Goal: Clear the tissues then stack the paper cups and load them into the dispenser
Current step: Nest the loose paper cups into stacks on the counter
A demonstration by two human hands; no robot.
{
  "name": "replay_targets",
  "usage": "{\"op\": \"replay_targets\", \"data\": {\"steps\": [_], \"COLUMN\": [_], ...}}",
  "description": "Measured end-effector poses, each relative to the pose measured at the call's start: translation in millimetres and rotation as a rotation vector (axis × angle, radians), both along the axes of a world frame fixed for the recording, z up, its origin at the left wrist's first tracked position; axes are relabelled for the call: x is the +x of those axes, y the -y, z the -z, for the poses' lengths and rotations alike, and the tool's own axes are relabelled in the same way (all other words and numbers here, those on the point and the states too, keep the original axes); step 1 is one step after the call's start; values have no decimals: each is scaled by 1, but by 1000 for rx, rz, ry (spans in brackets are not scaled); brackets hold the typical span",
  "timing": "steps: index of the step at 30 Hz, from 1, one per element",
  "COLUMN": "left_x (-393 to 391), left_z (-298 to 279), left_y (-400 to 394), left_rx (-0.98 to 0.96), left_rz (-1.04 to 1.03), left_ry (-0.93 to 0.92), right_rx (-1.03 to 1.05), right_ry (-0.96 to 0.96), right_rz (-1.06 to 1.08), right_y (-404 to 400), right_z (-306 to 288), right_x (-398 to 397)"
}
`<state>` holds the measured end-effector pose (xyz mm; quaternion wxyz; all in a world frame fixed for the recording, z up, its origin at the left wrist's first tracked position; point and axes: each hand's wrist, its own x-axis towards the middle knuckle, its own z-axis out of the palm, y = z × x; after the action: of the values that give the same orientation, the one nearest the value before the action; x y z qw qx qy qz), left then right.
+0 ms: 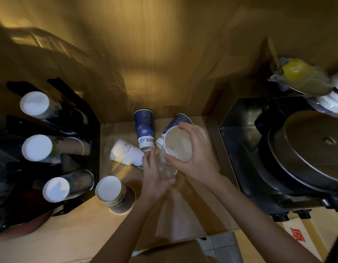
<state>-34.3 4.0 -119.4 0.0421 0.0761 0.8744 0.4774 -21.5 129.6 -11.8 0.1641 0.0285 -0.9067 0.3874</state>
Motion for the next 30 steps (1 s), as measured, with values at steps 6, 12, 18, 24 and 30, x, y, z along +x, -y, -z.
{"op": "replay_targets", "data": {"steps": [6,12,18,24,30], "left_x": [1,5,11,10,4], "left_z": [6,5,14,12,12], "left_y": [-1,5,8,11,17], "left_rx": [204,260,183,165,178], "left_rz": [-105,-174,-144,-148,-149], "left_ry": [51,110,112,107,121], "right_rx": [122,195,174,262,439], "right_ry": [0,58,257,217,397], "right_rz": [-132,-261,-301,-285,-370], "right_y": [8,9,8,10,48], "right_z": [-3,41,76,82,61], "right_x": [-18,-9,-14,-38,-117]}}
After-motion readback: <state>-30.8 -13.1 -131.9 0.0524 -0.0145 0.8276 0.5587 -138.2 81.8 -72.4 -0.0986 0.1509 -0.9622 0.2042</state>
